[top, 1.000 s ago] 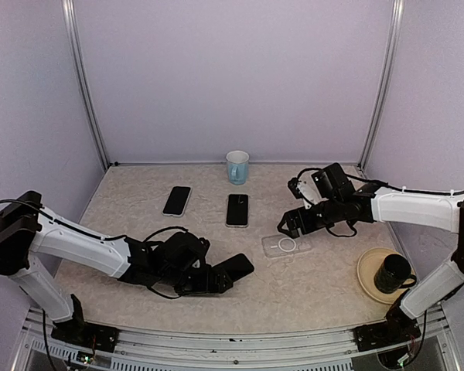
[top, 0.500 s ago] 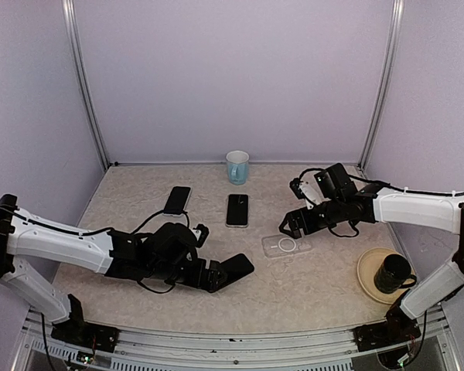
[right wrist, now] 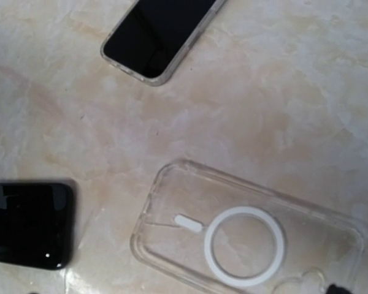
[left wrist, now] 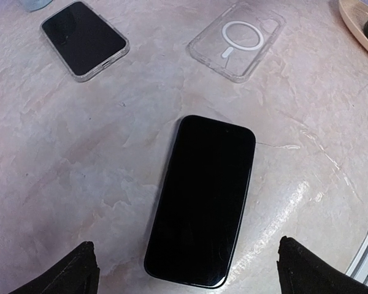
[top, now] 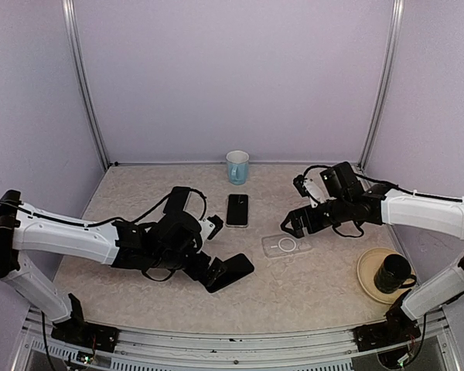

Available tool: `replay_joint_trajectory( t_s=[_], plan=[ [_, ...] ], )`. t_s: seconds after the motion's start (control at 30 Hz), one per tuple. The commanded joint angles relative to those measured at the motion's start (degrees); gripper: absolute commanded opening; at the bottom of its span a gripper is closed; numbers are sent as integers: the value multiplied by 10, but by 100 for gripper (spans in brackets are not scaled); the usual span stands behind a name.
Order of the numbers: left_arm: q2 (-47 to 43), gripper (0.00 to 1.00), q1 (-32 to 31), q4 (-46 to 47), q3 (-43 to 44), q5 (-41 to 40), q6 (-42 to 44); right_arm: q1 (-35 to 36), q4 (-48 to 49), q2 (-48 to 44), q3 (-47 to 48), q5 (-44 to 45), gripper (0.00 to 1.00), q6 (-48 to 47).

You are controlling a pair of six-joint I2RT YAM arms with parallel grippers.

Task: Put the phone into the phone case
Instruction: Move the phone to the center of the board, then pick up the phone from the center of the board.

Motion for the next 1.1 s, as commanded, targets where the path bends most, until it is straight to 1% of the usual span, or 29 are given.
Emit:
replay_joint_trajectory(
  t_s=[0.0, 0.23, 0.6, 0.93, 1.07],
  plan=[
    [4, 99, 22, 33, -1, 70, 89, -5, -1, -17, -8, -5, 100, -4],
    [51, 99, 42, 35, 19, 120, 106, -6, 6, -13, -17, -15, 100, 0],
    [125, 99, 50, 80, 22, 131, 129, -6, 11, -13, -27, -18, 100, 2],
    [174, 99, 56, 80, 44, 145, 138, -6, 19, -10, -37, -21, 100, 8],
    [182, 97, 57, 80, 51, 153, 145, -6, 21, -7, -38, -21, 100, 9]
  ],
)
